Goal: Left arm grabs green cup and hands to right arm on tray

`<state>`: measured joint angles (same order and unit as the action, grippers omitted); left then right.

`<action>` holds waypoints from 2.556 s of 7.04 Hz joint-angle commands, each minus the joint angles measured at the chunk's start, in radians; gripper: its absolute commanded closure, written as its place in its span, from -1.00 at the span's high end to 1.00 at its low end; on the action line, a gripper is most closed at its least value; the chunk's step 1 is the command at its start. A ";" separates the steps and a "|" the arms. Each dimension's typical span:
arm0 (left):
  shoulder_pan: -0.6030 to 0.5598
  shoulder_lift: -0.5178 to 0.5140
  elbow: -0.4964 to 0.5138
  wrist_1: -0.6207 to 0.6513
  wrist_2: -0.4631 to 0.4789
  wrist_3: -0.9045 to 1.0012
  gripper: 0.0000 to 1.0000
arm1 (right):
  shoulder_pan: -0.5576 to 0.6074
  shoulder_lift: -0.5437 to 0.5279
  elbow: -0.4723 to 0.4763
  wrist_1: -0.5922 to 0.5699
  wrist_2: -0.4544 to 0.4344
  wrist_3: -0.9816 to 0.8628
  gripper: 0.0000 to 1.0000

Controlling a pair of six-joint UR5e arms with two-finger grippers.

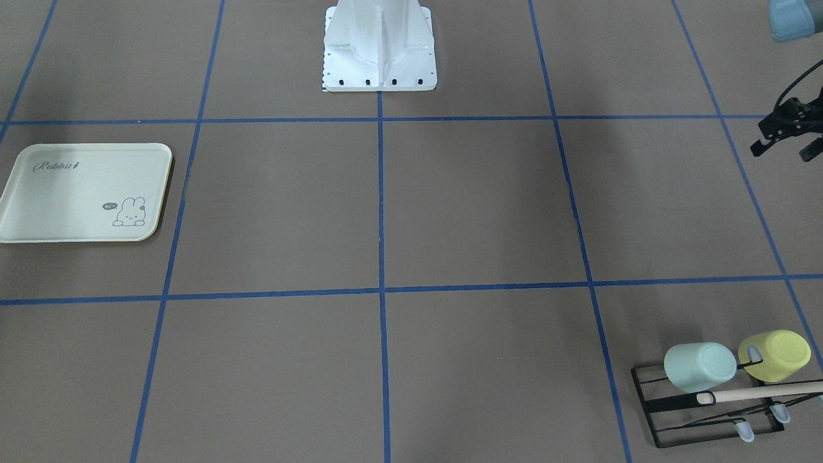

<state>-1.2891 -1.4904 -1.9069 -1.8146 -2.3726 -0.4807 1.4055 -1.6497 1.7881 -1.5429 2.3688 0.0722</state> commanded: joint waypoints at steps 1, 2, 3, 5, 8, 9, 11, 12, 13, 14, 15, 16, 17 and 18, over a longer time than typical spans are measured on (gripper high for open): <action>0.112 -0.206 0.017 0.141 0.089 -0.059 0.97 | -0.016 0.019 -0.003 0.001 -0.003 0.000 0.99; 0.120 -0.349 0.085 0.256 0.120 -0.052 0.97 | -0.017 0.025 -0.004 0.018 -0.009 -0.002 0.99; 0.122 -0.452 0.198 0.259 0.127 -0.055 0.98 | -0.019 0.031 -0.006 0.021 -0.013 0.000 0.99; 0.134 -0.610 0.398 0.236 0.127 -0.042 0.98 | -0.034 0.039 -0.013 0.023 -0.013 0.000 0.99; 0.134 -0.674 0.478 0.208 0.164 -0.044 0.98 | -0.036 0.051 -0.021 0.023 -0.010 0.001 0.99; 0.129 -0.671 0.482 0.209 0.168 -0.044 0.98 | -0.036 0.051 -0.019 0.023 -0.010 0.000 0.99; 0.128 -0.679 0.502 0.205 0.168 -0.050 0.98 | -0.037 0.051 -0.019 0.023 -0.010 0.001 0.99; 0.129 -0.692 0.528 0.201 0.168 -0.055 0.98 | -0.036 0.051 -0.006 0.023 -0.007 0.003 0.99; 0.131 -0.721 0.564 0.205 0.168 -0.056 0.98 | -0.036 0.051 -0.009 0.023 -0.006 0.004 0.99; 0.131 -0.722 0.604 0.184 0.170 -0.043 0.98 | -0.036 0.051 -0.007 0.023 -0.006 0.004 0.99; 0.129 -0.720 0.661 0.103 0.170 -0.039 0.97 | -0.036 0.051 -0.006 0.023 -0.006 0.004 0.99; 0.126 -0.712 0.684 0.056 0.170 -0.039 0.97 | -0.036 0.051 -0.006 0.023 -0.005 0.006 0.99; 0.128 -0.715 0.701 0.054 0.170 -0.039 0.97 | -0.036 0.051 -0.006 0.023 -0.003 0.006 0.99; 0.131 -0.721 0.727 0.052 0.171 -0.039 0.97 | -0.036 0.050 -0.006 0.023 -0.003 0.006 0.99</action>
<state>-1.1605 -2.2074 -1.2108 -1.7515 -2.2025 -0.5203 1.3698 -1.5987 1.7823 -1.5202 2.3646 0.0780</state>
